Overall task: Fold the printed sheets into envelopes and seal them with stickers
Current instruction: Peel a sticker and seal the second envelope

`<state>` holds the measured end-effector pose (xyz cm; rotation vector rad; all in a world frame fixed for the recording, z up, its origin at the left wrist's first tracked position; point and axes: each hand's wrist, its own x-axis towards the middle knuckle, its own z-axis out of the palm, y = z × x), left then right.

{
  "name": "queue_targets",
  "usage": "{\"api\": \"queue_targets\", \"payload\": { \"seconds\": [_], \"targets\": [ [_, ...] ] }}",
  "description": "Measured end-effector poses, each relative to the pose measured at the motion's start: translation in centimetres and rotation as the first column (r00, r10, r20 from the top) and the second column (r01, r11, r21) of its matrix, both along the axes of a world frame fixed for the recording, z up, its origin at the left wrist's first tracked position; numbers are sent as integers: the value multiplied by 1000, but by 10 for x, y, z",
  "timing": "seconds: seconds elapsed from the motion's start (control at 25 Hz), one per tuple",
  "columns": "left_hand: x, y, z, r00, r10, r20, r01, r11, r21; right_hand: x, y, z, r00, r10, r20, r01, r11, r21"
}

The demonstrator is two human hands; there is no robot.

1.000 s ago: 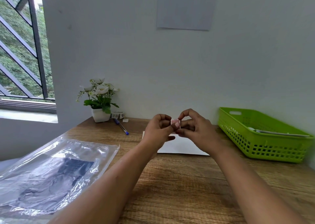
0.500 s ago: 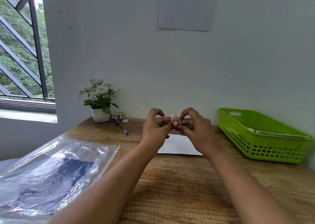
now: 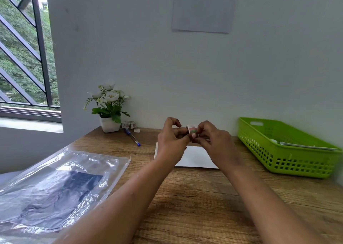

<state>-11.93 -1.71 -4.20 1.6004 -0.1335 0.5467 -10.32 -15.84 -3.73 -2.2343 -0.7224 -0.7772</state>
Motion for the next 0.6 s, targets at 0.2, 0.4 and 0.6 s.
{"api": "queue_targets", "payload": {
  "seconds": [0.2, 0.4, 0.6],
  "targets": [
    [1, 1, -1, 1000, 22, 2, -22, 1000, 16, 0, 1, 0, 1000, 14, -3, -14, 1000, -8],
    [0, -2, 0, 1000, 25, -1, -25, 1000, 9, 1, 0, 0, 1000, 12, 11, -12, 1000, -21],
    [-1, -2, 0, 999, 38, 19, -38, 999, 5, -1, 1, 0, 998, -12, 57, 15, 999, -51]
  ]
}}
